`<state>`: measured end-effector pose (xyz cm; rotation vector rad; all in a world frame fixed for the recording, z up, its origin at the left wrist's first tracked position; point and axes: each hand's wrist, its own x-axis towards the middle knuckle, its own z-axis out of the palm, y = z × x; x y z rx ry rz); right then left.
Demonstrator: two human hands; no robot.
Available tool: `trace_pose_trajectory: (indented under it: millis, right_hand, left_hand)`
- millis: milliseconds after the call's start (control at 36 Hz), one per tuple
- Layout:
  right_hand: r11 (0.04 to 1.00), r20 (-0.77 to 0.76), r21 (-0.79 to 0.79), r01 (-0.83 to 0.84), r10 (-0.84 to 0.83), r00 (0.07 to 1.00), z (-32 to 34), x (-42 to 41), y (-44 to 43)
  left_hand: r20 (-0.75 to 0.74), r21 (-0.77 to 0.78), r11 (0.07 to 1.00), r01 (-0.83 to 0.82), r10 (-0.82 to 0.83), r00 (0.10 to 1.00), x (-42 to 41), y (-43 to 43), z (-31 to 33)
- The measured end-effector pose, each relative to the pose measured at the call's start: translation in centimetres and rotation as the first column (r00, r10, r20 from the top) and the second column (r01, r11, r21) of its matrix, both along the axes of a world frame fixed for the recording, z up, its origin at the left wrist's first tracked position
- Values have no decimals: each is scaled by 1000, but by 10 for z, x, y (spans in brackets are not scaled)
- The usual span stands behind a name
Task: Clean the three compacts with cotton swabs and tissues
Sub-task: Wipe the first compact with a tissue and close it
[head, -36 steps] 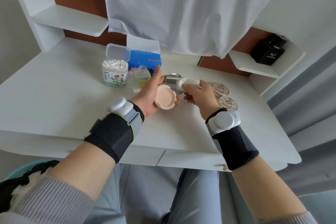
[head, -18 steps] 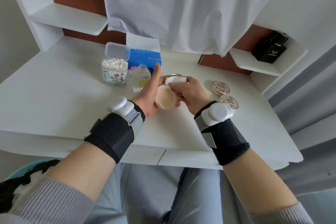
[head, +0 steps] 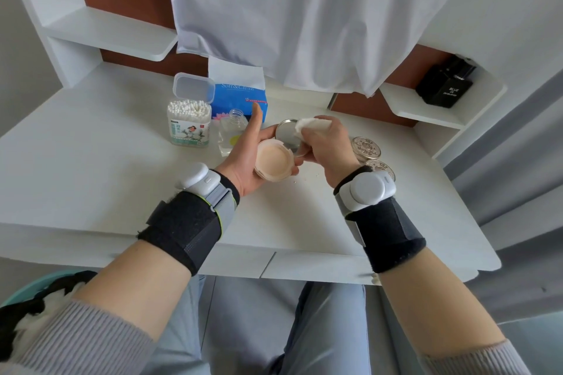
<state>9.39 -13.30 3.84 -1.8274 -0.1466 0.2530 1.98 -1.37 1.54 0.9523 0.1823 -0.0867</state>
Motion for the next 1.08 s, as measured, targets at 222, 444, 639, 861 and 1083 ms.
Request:
trace_pose_trajectory:
  millis: [222,444,639,861,1083]
  right_hand:
    - [997,8,-75,-4,5,1000,-4,3,7]
    - [978,4,-133,-162,164,986,-3,-1,0]
    - [971,-39,-24,-236,235,971,3,3,-15]
    - [997,12,-72,-10,11,1000,-4,4,-6]
    - [981,45,-188,-52,62,997,-1,4,7]
  left_hand:
    - [17,55,998,34,-35,999,-1,-5,-1]
    - [16,60,998,-2,1,1000,0,-2,-2]
    - [17,43,999,-9,8,1000,-2,-1,-1]
    - [26,80,996,36,-39,999,-2,-4,-1]
    - [30,119,993,19,-23,999,-2,-6,-2]
